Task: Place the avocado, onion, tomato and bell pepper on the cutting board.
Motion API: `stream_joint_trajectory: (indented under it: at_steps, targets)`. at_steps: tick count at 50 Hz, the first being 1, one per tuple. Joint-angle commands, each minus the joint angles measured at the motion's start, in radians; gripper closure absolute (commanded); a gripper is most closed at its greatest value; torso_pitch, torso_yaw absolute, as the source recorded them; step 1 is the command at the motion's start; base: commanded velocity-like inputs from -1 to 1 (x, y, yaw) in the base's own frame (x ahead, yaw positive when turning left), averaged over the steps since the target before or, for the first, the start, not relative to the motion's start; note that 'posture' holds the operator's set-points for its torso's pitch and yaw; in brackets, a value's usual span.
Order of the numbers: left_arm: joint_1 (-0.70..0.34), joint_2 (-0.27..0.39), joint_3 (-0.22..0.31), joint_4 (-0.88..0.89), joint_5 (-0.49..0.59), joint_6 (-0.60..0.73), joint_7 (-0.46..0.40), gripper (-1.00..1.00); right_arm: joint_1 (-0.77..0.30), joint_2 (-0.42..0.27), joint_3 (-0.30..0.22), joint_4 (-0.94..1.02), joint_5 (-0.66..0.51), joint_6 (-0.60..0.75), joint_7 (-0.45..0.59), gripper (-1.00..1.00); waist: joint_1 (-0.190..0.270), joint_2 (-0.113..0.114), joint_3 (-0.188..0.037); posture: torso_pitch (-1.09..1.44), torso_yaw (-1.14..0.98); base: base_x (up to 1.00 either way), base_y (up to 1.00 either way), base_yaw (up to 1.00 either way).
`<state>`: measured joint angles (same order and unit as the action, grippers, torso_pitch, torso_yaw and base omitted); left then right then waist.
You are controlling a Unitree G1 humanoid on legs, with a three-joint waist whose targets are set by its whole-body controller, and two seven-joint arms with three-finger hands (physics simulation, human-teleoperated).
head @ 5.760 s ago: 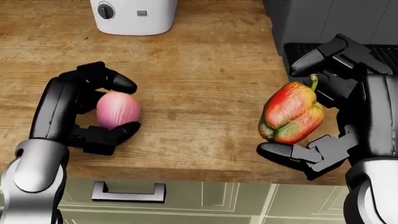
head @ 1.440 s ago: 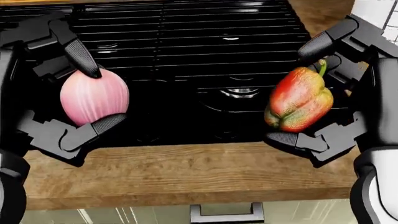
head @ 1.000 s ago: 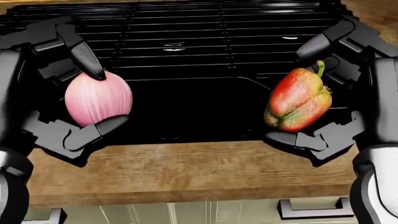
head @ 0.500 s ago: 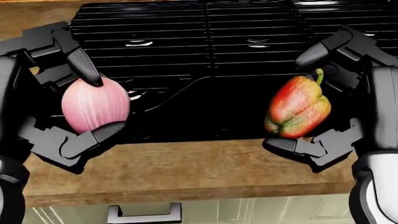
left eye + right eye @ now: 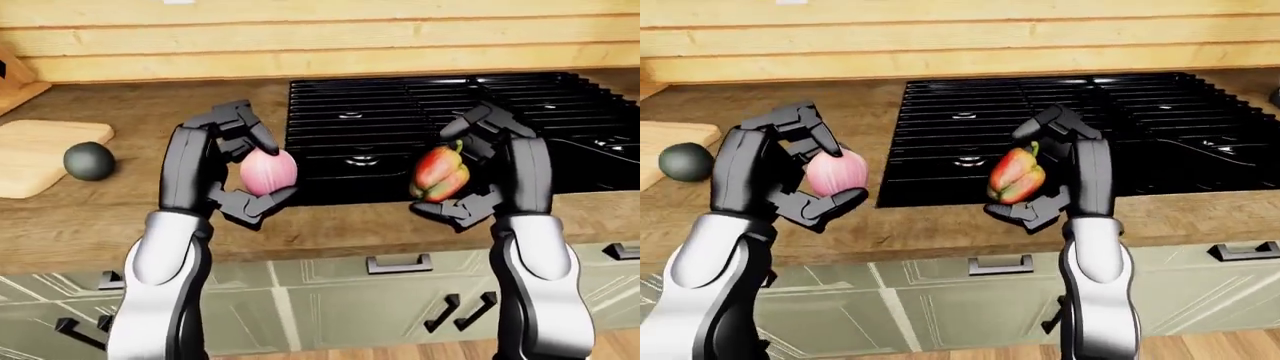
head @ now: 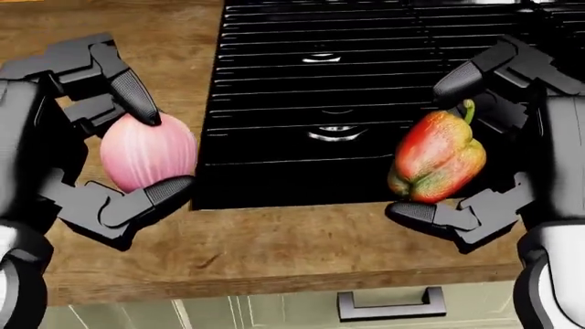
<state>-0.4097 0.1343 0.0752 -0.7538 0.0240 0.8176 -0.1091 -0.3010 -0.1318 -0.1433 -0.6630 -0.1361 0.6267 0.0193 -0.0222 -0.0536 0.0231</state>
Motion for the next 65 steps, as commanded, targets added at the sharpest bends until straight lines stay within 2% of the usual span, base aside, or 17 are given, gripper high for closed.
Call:
stream_joint_trajectory:
  at_steps: [1, 5, 7, 21, 22, 25, 28, 30, 32, 46, 47, 50, 53, 55, 57, 59, 65]
  targets:
    - [-0.030, 0.012, 0.029, -0.056, 0.009, -0.030, 0.008, 1.00, -0.034, -0.003, 0.009, -0.046, 0.002, -0.047, -0.004, 1.00, 0.008, -0.006, -0.023, 0.00, 0.00, 0.00, 0.65, 0.00]
    - [-0.024, 0.007, 0.019, -0.043, 0.015, -0.048, 0.009, 1.00, -0.031, 0.000, 0.014, -0.038, 0.000, -0.058, -0.006, 1.00, 0.002, 0.059, 0.003, 0.00, 0.00, 0.00, 0.65, 0.00]
    - [-0.023, 0.006, 0.025, -0.044, 0.014, -0.048, 0.008, 1.00, -0.029, 0.001, 0.010, -0.037, 0.001, -0.060, -0.006, 1.00, 0.007, 0.160, -0.023, 0.00, 0.00, 0.00, 0.64, 0.00]
    - [-0.014, 0.008, 0.024, -0.062, 0.021, -0.039, -0.001, 1.00, -0.018, 0.002, 0.008, -0.041, 0.001, -0.065, 0.000, 1.00, 0.006, -0.031, -0.010, 0.00, 0.00, 0.00, 0.65, 0.00]
    - [-0.017, 0.006, 0.028, -0.065, 0.016, -0.035, 0.000, 1.00, -0.018, 0.002, 0.008, -0.042, 0.003, -0.064, 0.000, 1.00, -0.004, 0.011, 0.006, 0.00, 0.00, 0.00, 0.65, 0.00]
    - [-0.022, 0.007, 0.024, -0.056, 0.021, -0.040, 0.002, 1.00, -0.020, 0.000, 0.009, -0.039, 0.000, -0.065, -0.001, 1.00, 0.006, -0.012, -0.023, 0.00, 0.00, 0.00, 0.65, 0.00]
    - [-0.027, 0.006, 0.021, -0.044, 0.024, -0.045, 0.003, 1.00, -0.027, -0.002, 0.006, -0.028, 0.001, -0.068, -0.001, 1.00, 0.005, 0.020, -0.006, 0.00, 0.00, 0.00, 0.65, 0.00]
    - [-0.039, 0.006, 0.017, -0.034, 0.026, -0.045, 0.005, 1.00, -0.046, -0.010, 0.004, -0.031, 0.000, -0.052, 0.002, 1.00, 0.002, 0.059, 0.002, 0.00, 0.00, 0.00, 0.65, 0.00]
    - [-0.039, 0.007, 0.022, -0.044, 0.025, -0.038, 0.004, 1.00, -0.051, -0.013, 0.001, -0.032, 0.002, -0.048, 0.003, 1.00, 0.007, 0.159, -0.025, 0.00, 0.00, 0.00, 0.65, 0.00]
    - [-0.036, 0.005, 0.019, -0.068, 0.030, -0.019, -0.002, 1.00, -0.034, -0.006, 0.006, -0.043, 0.002, -0.056, 0.002, 1.00, 0.010, -0.024, -0.008, 0.00, 0.00, 0.00, 0.65, 0.00]
    - [-0.033, 0.006, 0.016, -0.072, 0.031, -0.017, -0.003, 1.00, -0.033, -0.004, 0.007, -0.043, 0.003, -0.056, 0.001, 1.00, -0.003, 0.010, 0.005, 0.00, 0.00, 0.00, 0.65, 0.00]
    - [-0.032, 0.004, 0.016, -0.069, 0.032, -0.021, -0.005, 1.00, -0.036, -0.003, 0.007, -0.040, 0.003, -0.057, -0.001, 1.00, 0.006, -0.010, -0.021, 0.00, 0.00, 0.00, 0.65, 0.00]
    - [-0.030, 0.003, 0.016, -0.074, 0.031, -0.018, -0.005, 1.00, -0.034, -0.002, 0.007, -0.042, 0.004, -0.057, -0.002, 1.00, 0.005, 0.020, -0.007, 0.00, 0.00, 0.00, 0.65, 0.00]
    - [-0.028, 0.003, 0.016, -0.075, 0.031, -0.019, -0.005, 1.00, -0.035, -0.002, 0.006, -0.042, 0.005, -0.057, -0.003, 1.00, 0.002, 0.058, 0.004, 0.00, 0.00, 0.00, 0.64, 0.00]
    - [-0.027, 0.003, 0.017, -0.071, 0.032, -0.023, -0.005, 1.00, -0.035, -0.004, 0.007, -0.041, 0.004, -0.056, -0.003, 1.00, 0.007, 0.159, -0.023, 0.00, 0.00, 0.00, 0.65, 0.00]
    - [-0.027, 0.002, 0.015, -0.070, 0.032, -0.024, -0.004, 1.00, -0.034, -0.006, 0.006, -0.038, 0.003, -0.069, -0.004, 1.00, 0.015, 0.116, -0.006, 0.00, 0.00, 0.00, 0.52, 0.00]
    - [-0.025, 0.000, 0.012, -0.066, 0.034, -0.029, -0.003, 1.00, -0.031, -0.002, -0.004, -0.048, 0.037, -0.070, -0.018, 1.00, 0.021, 0.096, -0.010, 0.00, 0.00, 0.00, 0.00, 0.00]
